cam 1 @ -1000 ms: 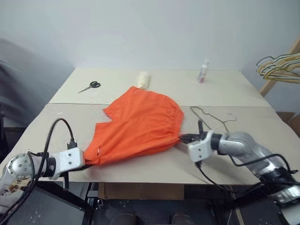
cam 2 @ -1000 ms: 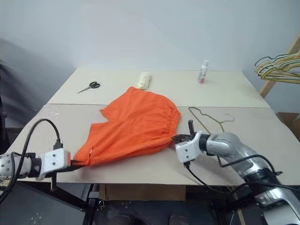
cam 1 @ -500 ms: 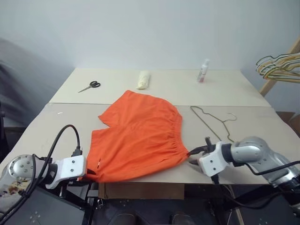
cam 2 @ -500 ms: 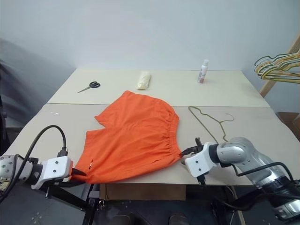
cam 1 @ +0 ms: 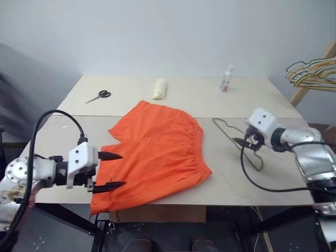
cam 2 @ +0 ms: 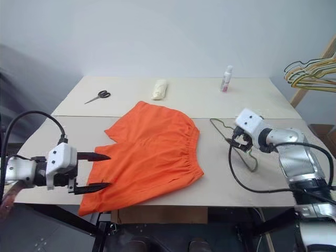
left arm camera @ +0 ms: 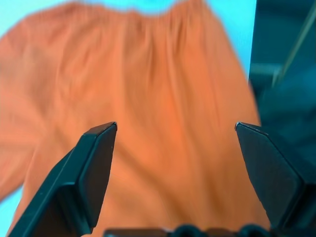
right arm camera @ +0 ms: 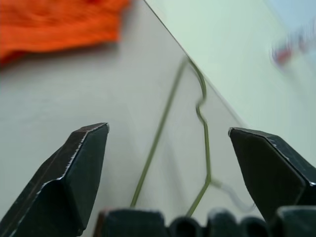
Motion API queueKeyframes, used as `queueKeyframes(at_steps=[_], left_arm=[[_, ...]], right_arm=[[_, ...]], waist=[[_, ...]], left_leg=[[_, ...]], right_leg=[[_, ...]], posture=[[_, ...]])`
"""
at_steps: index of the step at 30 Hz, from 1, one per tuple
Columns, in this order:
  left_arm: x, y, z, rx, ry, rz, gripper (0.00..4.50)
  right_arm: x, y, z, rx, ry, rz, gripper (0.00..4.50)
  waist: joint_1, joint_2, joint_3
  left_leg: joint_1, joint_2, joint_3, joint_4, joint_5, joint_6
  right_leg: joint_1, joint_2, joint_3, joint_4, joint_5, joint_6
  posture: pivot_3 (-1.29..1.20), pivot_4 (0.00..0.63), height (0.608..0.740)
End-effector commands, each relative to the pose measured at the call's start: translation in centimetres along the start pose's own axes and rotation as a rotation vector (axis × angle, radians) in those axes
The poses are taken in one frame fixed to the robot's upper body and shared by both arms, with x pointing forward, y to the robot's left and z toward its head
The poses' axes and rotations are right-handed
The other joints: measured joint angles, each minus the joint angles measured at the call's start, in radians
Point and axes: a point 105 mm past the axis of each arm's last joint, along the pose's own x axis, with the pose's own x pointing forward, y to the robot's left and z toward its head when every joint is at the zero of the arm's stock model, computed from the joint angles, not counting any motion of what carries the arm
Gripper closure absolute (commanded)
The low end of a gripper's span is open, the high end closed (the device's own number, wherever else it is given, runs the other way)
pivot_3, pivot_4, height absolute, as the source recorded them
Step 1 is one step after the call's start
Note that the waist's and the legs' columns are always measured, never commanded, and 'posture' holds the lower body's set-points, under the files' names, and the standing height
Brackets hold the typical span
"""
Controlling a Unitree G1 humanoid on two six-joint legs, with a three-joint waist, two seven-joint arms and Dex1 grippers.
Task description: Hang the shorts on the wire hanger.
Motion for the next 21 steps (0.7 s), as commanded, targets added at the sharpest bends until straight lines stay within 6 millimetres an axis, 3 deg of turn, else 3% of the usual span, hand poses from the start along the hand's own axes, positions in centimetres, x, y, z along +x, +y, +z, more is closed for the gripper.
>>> queueKeyframes(at_steps=[1,7,18,21], left_arm=[[1.3,-0.9,1.9,-0.002,-0.079,-0.074,0.32],[2.5,-1.5,2.4,0.013,-0.100,-0.127,0.32],[2.8,-1.1,2.0,0.049,-0.083,-0.121,0.32],[2.8,-0.8,2.1,0.054,-0.092,-0.102,0.27]], right_arm=[[0.7,-0.9,-0.7,0.215,0.025,-0.023,0.00],[2.7,0.7,-2.3,0.268,0.087,0.056,0.00],[3.9,2.4,-5.2,0.335,0.206,0.194,0.00],[4.0,2.6,-6.1,0.339,0.255,0.197,0.60]], waist=[[-0.002,0.000,0.000],[-0.009,0.001,0.000],[-0.013,0.001,-0.001],[-0.012,0.001,-0.001]], left_leg=[[0.000,0.000,0.000,0.000,0.000,0.000],[0.002,0.000,0.000,0.000,0.000,-0.001],[0.005,0.000,0.000,0.000,0.000,-0.001],[0.006,0.000,0.000,0.000,0.000,-0.001]], right_leg=[[0.001,0.000,0.000,0.000,0.000,0.000],[0.001,0.001,0.000,0.000,0.000,-0.001],[0.005,0.002,0.000,0.000,0.000,-0.001],[0.006,0.002,0.001,0.000,0.000,-0.001]], posture=[[0.06,0.000,0.740],[0.07,0.000,0.740],[0.09,0.000,0.740],[0.09,0.000,0.740]])
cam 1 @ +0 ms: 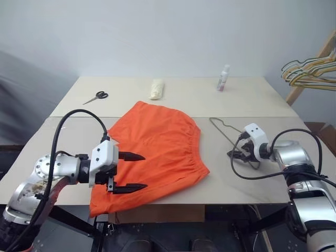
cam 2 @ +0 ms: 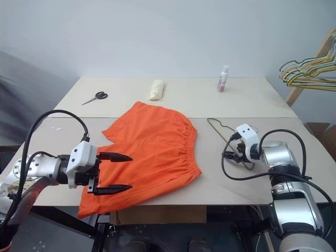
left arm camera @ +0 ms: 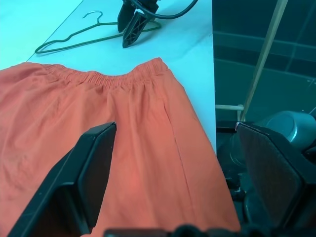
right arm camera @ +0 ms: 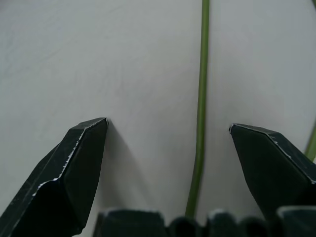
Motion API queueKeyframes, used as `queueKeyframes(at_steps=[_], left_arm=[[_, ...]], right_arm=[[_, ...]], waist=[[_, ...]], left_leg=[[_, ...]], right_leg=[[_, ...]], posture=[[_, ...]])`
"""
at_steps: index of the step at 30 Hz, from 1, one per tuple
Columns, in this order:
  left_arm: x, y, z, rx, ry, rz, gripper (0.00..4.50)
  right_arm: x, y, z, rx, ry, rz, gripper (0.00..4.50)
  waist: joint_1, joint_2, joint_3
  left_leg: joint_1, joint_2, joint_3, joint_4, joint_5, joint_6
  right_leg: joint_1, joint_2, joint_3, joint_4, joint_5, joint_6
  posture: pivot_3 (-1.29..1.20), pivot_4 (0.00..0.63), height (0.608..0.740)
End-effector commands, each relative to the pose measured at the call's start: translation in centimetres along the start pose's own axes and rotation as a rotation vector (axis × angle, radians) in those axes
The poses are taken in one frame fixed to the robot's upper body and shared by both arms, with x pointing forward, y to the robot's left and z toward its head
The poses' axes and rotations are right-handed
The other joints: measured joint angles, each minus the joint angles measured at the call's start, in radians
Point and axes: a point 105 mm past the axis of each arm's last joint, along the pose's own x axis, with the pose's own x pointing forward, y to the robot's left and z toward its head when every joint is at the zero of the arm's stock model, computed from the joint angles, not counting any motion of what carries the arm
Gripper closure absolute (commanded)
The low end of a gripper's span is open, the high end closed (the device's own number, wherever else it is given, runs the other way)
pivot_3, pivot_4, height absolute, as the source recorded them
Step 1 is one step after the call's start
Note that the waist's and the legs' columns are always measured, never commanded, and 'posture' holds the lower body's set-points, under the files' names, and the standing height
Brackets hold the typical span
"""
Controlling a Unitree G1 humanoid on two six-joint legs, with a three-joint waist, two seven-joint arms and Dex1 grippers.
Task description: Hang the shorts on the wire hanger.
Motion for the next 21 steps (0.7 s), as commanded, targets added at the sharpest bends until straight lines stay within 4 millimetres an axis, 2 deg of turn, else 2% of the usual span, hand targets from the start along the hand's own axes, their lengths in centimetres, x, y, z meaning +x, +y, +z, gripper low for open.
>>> queueKeyframes(at_steps=[1,11,12,16,19,21], left_arm=[[-0.1,0.5,0.8,0.054,-0.026,0.023,0.27],[0.5,0.7,0.9,0.058,-0.063,0.026,0.27],[0.6,0.7,0.9,0.058,-0.064,0.027,0.27],[0.7,0.7,0.8,0.056,-0.072,0.032,0.27],[0.9,1.2,0.9,0.063,-0.092,0.066,0.27],[1.1,2.0,1.0,0.059,-0.117,0.123,0.27]], right_arm=[[0.3,0.0,-0.8,-0.003,0.055,0.001,0.89],[1.2,0.1,-2.1,-0.056,0.134,-0.048,4.25],[1.2,0.0,-2.1,-0.054,0.133,-0.056,4.47],[1.0,0.0,-1.6,-0.043,0.094,-0.082,4.47],[0.0,0.1,0.7,-0.059,-0.032,-0.119,4.47],[-1.6,0.7,2.8,-0.089,-0.157,-0.137,4.47]], waist=[[0.001,0.000,0.000],[0.004,-0.007,-0.010],[0.004,-0.007,-0.011],[0.006,-0.009,-0.015],[0.008,-0.009,-0.016],[0.009,-0.008,-0.015]], left_leg=[[0.001,0.000,0.000,0.000,0.000,0.000],[0.003,0.001,-0.001,0.000,0.000,0.000],[0.003,0.000,-0.001,0.000,0.000,0.000],[0.003,0.001,-0.001,0.000,0.000,-0.001],[0.003,0.001,-0.001,-0.001,0.000,-0.001],[0.002,0.001,-0.001,-0.001,0.000,-0.001]], right_leg=[[0.001,0.000,0.000,0.000,0.000,0.000],[0.002,0.000,0.000,0.000,0.000,0.000],[0.002,0.000,0.000,0.000,0.000,0.000],[0.003,0.001,0.000,-0.001,0.000,0.000],[0.002,0.001,0.000,-0.001,0.000,-0.001],[0.001,0.000,0.000,-0.001,0.000,-0.001]], posture=[[0.09,0.000,0.740],[0.08,0.000,0.740],[0.08,0.000,0.740],[0.08,0.000,0.740],[0.08,0.000,0.740],[0.07,0.000,0.740]])
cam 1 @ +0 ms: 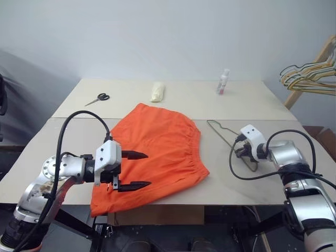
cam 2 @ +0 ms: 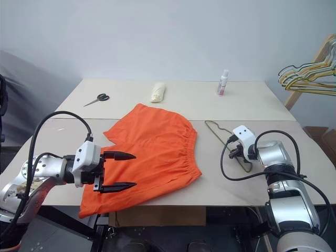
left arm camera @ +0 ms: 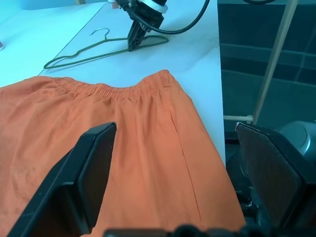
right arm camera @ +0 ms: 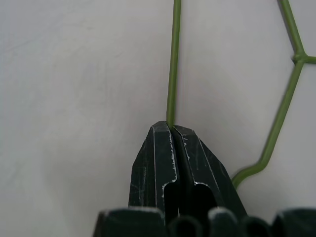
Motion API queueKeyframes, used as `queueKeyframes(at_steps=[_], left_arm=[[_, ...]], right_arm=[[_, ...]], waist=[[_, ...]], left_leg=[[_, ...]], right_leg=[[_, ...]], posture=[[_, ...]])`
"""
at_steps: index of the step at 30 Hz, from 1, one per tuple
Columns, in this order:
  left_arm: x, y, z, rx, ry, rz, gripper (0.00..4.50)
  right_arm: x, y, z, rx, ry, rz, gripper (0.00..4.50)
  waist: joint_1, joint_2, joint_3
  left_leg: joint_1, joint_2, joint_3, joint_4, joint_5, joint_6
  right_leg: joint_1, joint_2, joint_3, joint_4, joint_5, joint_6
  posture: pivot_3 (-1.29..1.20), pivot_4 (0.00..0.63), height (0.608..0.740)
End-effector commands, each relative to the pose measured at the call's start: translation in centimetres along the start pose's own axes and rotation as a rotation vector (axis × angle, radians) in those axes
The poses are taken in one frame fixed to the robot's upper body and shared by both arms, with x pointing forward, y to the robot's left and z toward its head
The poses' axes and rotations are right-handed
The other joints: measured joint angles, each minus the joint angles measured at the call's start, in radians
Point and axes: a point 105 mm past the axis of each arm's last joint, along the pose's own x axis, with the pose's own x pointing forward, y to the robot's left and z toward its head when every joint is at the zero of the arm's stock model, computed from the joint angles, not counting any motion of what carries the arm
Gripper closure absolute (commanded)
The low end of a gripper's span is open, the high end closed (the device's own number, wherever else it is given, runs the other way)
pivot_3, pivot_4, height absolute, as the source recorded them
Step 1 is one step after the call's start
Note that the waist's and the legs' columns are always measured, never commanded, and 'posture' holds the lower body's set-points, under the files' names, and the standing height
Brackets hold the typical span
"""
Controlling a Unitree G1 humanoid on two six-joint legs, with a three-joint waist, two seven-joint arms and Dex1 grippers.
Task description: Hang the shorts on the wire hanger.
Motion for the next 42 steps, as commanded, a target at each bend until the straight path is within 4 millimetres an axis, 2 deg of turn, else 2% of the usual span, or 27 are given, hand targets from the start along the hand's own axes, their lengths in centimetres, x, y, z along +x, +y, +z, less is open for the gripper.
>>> queueKeyframes(at_steps=[1,4,9,13,15,19,25,29,33,39,42], left_arm=[[0.2,1.8,1.1,0.051,-0.055,0.108,0.27],[0.5,3.6,1.4,0.005,-0.105,0.221,0.27],[0.8,7.0,3.6,-0.223,-0.294,0.325,0.27],[1.5,9.1,6.2,-0.393,-0.495,0.352,0.27],[2.0,9.6,7.5,-0.450,-0.577,0.344,0.27],[2.8,10.5,9.4,-0.542,-0.692,0.352,0.27],[3.6,10.9,9.2,-0.567,-0.673,0.403,0.27],[3.5,11.5,9.3,-0.604,-0.712,0.442,1.15],[3.6,11.6,9.5,-0.621,-0.733,0.440,2.57],[3.9,11.7,9.3,-0.646,-0.734,0.447,4.44],[3.8,11.8,9.2,-0.649,-0.742,0.464,4.48]], right_arm=[[-2.9,0.7,4.3,-0.038,-0.222,-0.032,4.47],[-5.6,2.7,6.3,-0.135,-0.362,-0.028,4.47],[-9.7,8.6,9.5,-0.339,-0.651,0.013,4.47],[-11.5,13.5,11.1,-0.473,-0.860,0.040,4.47],[-11.9,15.3,11.4,-0.499,-0.914,0.081,4.47],[-12.2,16.8,12.6,-0.513,-1.004,0.066,4.47],[-11.4,17.0,12.9,-0.518,-1.007,0.037,4.47],[-11.2,16.4,13.1,-0.537,-1.012,-0.015,4.50],[-11.0,16.3,13.2,-0.560,-1.021,-0.042,4.50],[-11.0,16.6,13.3,-0.599,-1.046,-0.056,4.50],[-10.9,17.0,13.1,-0.633,-1.054,-0.053,4.50]], waist=[[0.001,0.002,0.001],[0.003,0.006,0.000],[0.000,0.006,0.000],[-0.004,0.006,0.000],[-0.003,0.006,0.000],[-0.004,0.005,0.000],[-0.009,0.005,0.000],[-0.009,0.005,0.000],[-0.010,0.005,0.000],[-0.011,0.005,0.000],[-0.012,0.005,0.000]], left_leg=[[-0.001,0.000,0.000,0.000,0.000,0.000],[-0.004,0.000,-0.001,0.000,0.000,0.000],[-0.005,0.000,-0.001,0.001,0.000,0.000],[-0.004,-0.001,-0.002,0.001,0.000,0.000],[-0.004,-0.001,-0.002,0.002,0.000,0.000],[-0.004,-0.001,-0.002,0.002,0.001,-0.002],[-0.004,-0.001,-0.002,0.001,0.001,-0.003],[-0.004,-0.002,-0.002,0.001,0.001,-0.003],[-0.004,-0.002,-0.002,0.001,0.001,-0.003],[-0.004,-0.002,-0.002,0.001,0.001,-0.003],[-0.004,-0.002,-0.002,0.001,0.001,-0.003]], right_leg=[[-0.001,0.000,0.000,0.000,0.000,0.000],[-0.003,-0.001,0.000,0.000,0.000,0.000],[-0.003,0.000,-0.001,0.000,0.000,0.001],[-0.003,0.000,-0.001,0.000,0.001,0.001],[-0.002,0.000,-0.001,0.000,0.001,0.001],[-0.003,0.000,-0.001,0.000,0.001,0.001],[-0.003,0.001,-0.001,0.000,0.001,0.001],[-0.003,0.001,-0.001,-0.001,0.001,0.001],[-0.003,0.001,-0.001,-0.001,0.001,0.001],[-0.003,0.001,-0.001,-0.001,0.001,0.001],[-0.003,0.001,0.000,-0.001,0.001,0.001]], posture=[[0.07,0.000,0.740],[0.06,0.000,0.740],[0.04,0.000,0.740],[0.02,0.000,0.740],[0.01,0.000,0.740],[0.01,0.000,0.740],[0.01,0.000,0.740],[0.01,0.000,0.740],[0.01,0.000,0.740],[0.01,0.000,0.740],[0.01,0.000,0.740]])
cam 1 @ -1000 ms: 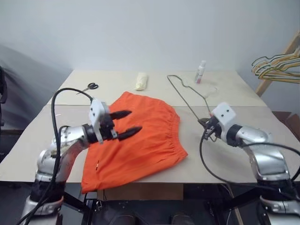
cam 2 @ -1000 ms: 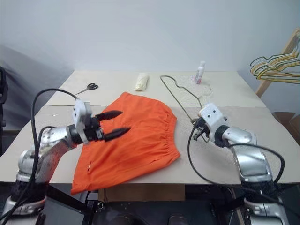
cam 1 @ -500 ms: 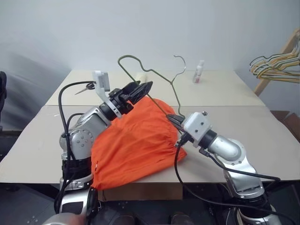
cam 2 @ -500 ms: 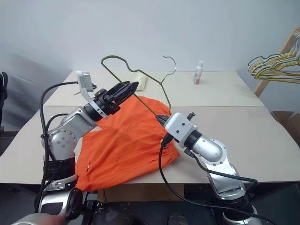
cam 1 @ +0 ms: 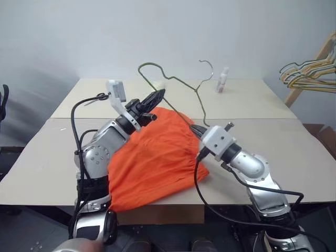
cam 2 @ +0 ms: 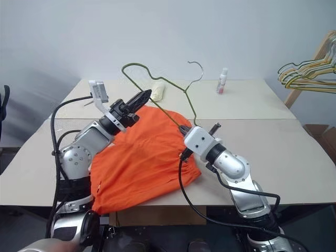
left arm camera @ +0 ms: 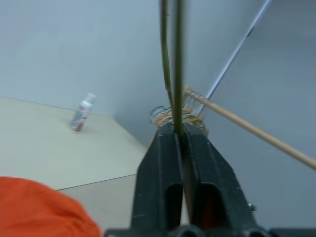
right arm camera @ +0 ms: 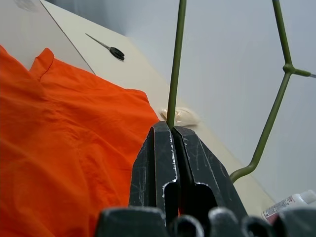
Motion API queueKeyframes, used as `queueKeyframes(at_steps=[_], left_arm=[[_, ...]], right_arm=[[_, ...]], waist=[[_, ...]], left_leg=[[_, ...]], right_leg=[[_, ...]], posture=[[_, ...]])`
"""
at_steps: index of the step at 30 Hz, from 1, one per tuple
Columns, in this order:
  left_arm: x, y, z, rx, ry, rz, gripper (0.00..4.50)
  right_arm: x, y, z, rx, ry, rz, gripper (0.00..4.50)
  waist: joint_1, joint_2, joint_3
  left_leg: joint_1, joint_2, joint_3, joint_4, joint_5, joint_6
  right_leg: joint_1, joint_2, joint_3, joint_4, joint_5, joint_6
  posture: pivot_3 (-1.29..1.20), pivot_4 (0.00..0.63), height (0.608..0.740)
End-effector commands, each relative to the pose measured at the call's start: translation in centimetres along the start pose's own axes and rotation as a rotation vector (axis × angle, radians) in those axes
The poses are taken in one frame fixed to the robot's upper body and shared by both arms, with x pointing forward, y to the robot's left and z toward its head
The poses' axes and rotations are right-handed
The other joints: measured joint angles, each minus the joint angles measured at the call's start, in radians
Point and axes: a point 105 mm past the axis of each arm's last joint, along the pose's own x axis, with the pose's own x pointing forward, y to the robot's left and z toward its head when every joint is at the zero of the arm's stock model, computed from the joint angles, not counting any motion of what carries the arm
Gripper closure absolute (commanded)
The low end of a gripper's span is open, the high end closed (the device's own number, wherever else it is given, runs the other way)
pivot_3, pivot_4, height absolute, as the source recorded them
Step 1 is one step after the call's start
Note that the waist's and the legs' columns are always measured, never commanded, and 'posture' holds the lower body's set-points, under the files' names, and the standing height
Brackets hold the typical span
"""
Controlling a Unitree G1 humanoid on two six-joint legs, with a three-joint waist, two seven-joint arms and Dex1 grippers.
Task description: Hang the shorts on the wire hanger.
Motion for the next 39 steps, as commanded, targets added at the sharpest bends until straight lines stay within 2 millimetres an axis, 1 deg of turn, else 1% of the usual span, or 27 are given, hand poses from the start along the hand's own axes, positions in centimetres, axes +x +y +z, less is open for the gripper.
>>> queueKeyframes(at_steps=[1,2,4,5,8,9,11,12,14,15,16,18,19,21,22,24,26,28,29,32,36,39], left_arm=[[0.3,-0.2,1.5,0.045,-0.056,0.009,4.48],[0.3,-0.1,1.5,0.064,-0.056,0.018,4.48],[0.1,0.1,1.6,0.113,-0.060,0.030,4.50],[0.0,0.2,1.8,0.129,-0.063,0.031,4.50],[-0.2,0.5,2.5,0.130,-0.079,0.035,4.50],[-0.4,0.6,2.8,0.140,-0.083,0.026,4.50],[-0.9,0.5,3.6,0.167,-0.088,-0.010,4.50],[-1.5,0.1,4.2,0.168,-0.089,-0.060,4.50],[-2.7,-1.1,5.3,0.173,-0.087,-0.181,4.50],[-3.2,-1.7,5.7,0.176,-0.086,-0.233,4.50],[-3.5,-1.9,5.9,0.179,-0.084,-0.262,4.50],[-5.0,-2.9,7.1,0.139,-0.093,-0.382,4.50],[-6.0,-3.7,8.0,0.122,-0.127,-0.473,4.50],[-7.5,-4.6,9.4,0.079,-0.167,-0.594,4.50],[-7.9,-4.8,9.7,0.075,-0.175,-0.628,4.50],[-8.2,-5.2,10.3,0.054,-0.187,-0.678,4.50],[-8.4,-5.4,10.5,0.043,-0.196,-0.715,4.50],[-8.3,-5.5,10.3,0.053,-0.187,-0.724,4.50],[-8.1,-5.5,10.0,0.058,-0.179,-0.726,4.50],[-7.9,-5.7,9.5,0.052,-0.167,-0.738,4.50],[-7.5,-5.7,8.7,0.077,-0.146,-0.732,4.50],[-7.4,-5.6,8.6,0.082,-0.150,-0.730,4.50]], right_arm=[[0.0,-0.2,2.3,-0.076,-0.106,-0.007,4.50],[0.1,-0.3,2.2,-0.092,-0.104,-0.011,4.50],[0.1,-0.4,2.2,-0.130,-0.107,-0.019,3.96],[0.2,-0.6,2.1,-0.125,-0.109,-0.034,3.72],[0.0,-1.0,2.1,-0.077,-0.120,-0.041,2.76],[-0.3,-1.3,2.0,-0.033,-0.117,-0.030,2.34],[-1.0,-1.6,1.6,0.110,-0.099,0.026,1.65],[-1.7,-1.6,1.5,0.255,-0.088,0.107,1.33],[-3.2,-1.8,1.6,0.462,-0.072,0.241,1.33],[-3.8,-1.9,1.7,0.536,-0.064,0.299,1.33],[-4.2,-2.1,1.8,0.574,-0.054,0.327,1.33],[-5.5,-1.8,1.6,0.676,0.019,0.481,1.33],[-6.1,-1.5,1.2,0.751,0.074,0.564,1.33],[-6.4,-1.7,1.4,0.845,0.064,0.634,1.33],[-6.4,-1.9,1.5,0.899,0.056,0.658,1.33],[-5.9,-2.2,1.7,0.952,0.052,0.691,1.33],[-5.6,-2.1,2.1,0.987,0.044,0.738,1.33],[-5.3,-2.2,2.5,1.018,0.028,0.778,1.33],[-5.1,-2.5,3.3,1.037,-0.005,0.805,1.33],[-4.5,-2.4,4.7,1.020,-0.043,0.856,1.33],[-4.3,-1.7,5.4,0.972,-0.037,0.906,1.33],[-3.9,-1.3,5.5,0.959,-0.023,0.914,1.33]], waist=[[-0.001,0.000,0.000],[-0.001,0.000,0.000],[0.000,0.000,0.000],[-0.001,0.000,0.000],[-0.003,0.000,0.000],[-0.002,0.000,0.000],[-0.002,0.000,0.000],[-0.002,0.000,0.000],[-0.002,0.000,0.000],[-0.002,0.000,0.000],[-0.002,0.000,0.001],[-0.002,0.000,0.001],[-0.003,0.000,0.001],[-0.007,0.000,0.001],[-0.011,0.000,0.001],[-0.012,0.000,0.001],[-0.012,0.000,0.001],[-0.012,0.000,0.001],[-0.012,0.000,0.001],[-0.011,0.000,0.001],[-0.006,0.000,0.001],[-0.003,0.000,0.001]], left_leg=[[0.000,0.000,0.000,0.000,0.000,0.000],[0.000,0.000,0.000,0.000,0.000,0.000],[0.000,0.000,0.000,0.000,0.000,0.000],[0.000,-0.001,0.000,0.000,0.000,0.000],[0.000,-0.001,0.000,0.000,0.000,0.000],[0.000,-0.001,0.000,0.000,0.000,0.000],[0.000,-0.001,0.000,0.000,0.000,0.000],[0.000,-0.001,0.000,0.000,0.000,0.000],[0.000,0.000,-0.001,0.000,0.000,0.000],[-0.001,0.001,-0.001,0.000,0.000,0.000],[-0.001,0.001,-0.001,0.000,0.000,0.000],[-0.001,0.002,-0.001,0.000,0.000,0.001],[-0.001,0.002,-0.001,-0.001,0.000,0.001],[0.000,0.003,-0.001,0.000,-0.001,0.001],[0.000,0.004,-0.001,0.000,-0.001,0.001],[0.001,0.004,-0.001,0.000,-0.001,0.001],[0.001,0.004,-0.001,0.000,-0.001,0.001],[0.001,0.004,-0.001,0.000,-0.001,0.001],[0.000,0.004,-0.001,0.000,-0.001,0.001],[-0.001,0.004,-0.001,0.000,-0.001,0.001],[-0.002,0.004,-0.002,0.000,-0.001,0.001],[-0.003,0.004,-0.002,0.000,-0.001,0.001]], right_leg=[[0.000,0.000,0.000,0.000,0.000,0.000],[0.000,0.000,0.000,0.000,0.000,0.000],[0.000,0.000,0.000,0.000,0.000,0.000],[0.000,0.000,0.000,0.000,0.000,0.000],[0.000,0.001,0.000,0.000,0.000,0.000],[0.000,0.000,0.000,0.000,0.000,0.000],[0.000,0.000,0.000,0.000,0.000,0.000],[0.000,0.000,0.000,-0.001,0.000,0.000],[0.000,0.000,0.000,-0.001,0.000,0.000],[0.000,0.000,-0.001,-0.002,0.000,0.000],[0.000,0.000,-0.001,-0.003,0.000,0.000],[0.001,0.001,-0.002,-0.003,0.000,-0.001],[0.001,0.001,-0.002,-0.003,0.000,-0.001],[0.001,0.002,-0.002,-0.003,0.000,-0.001],[0.002,0.002,-0.002,-0.003,0.001,-0.002],[0.003,0.003,-0.002,-0.003,0.001,-0.002],[0.003,0.003,-0.002,-0.003,0.001,-0.002],[0.003,0.003,-0.002,-0.003,0.001,-0.002],[0.002,0.003,-0.002,-0.003,0.001,-0.002],[0.001,0.002,-0.002,-0.004,0.001,-0.002],[0.000,0.002,-0.002,-0.004,0.001,-0.002],[-0.001,0.001,-0.002,-0.003,0.001,-0.002]], posture=[[0.01,0.000,0.740],[0.01,0.000,0.740],[0.01,0.000,0.740],[0.01,0.000,0.740],[0.02,0.000,0.740],[0.02,0.000,0.740],[0.02,0.000,0.740],[0.02,0.000,0.740],[0.02,0.000,0.740],[0.03,0.000,0.740],[0.03,0.000,0.740],[0.02,0.000,0.740],[0.02,0.000,0.740],[0.02,0.000,0.740],[0.02,0.000,0.740],[0.02,0.000,0.740],[0.02,0.000,0.740],[0.02,0.000,0.740],[0.02,0.000,0.740],[0.02,0.000,0.740],[0.03,0.000,0.740],[0.03,0.000,0.740]])
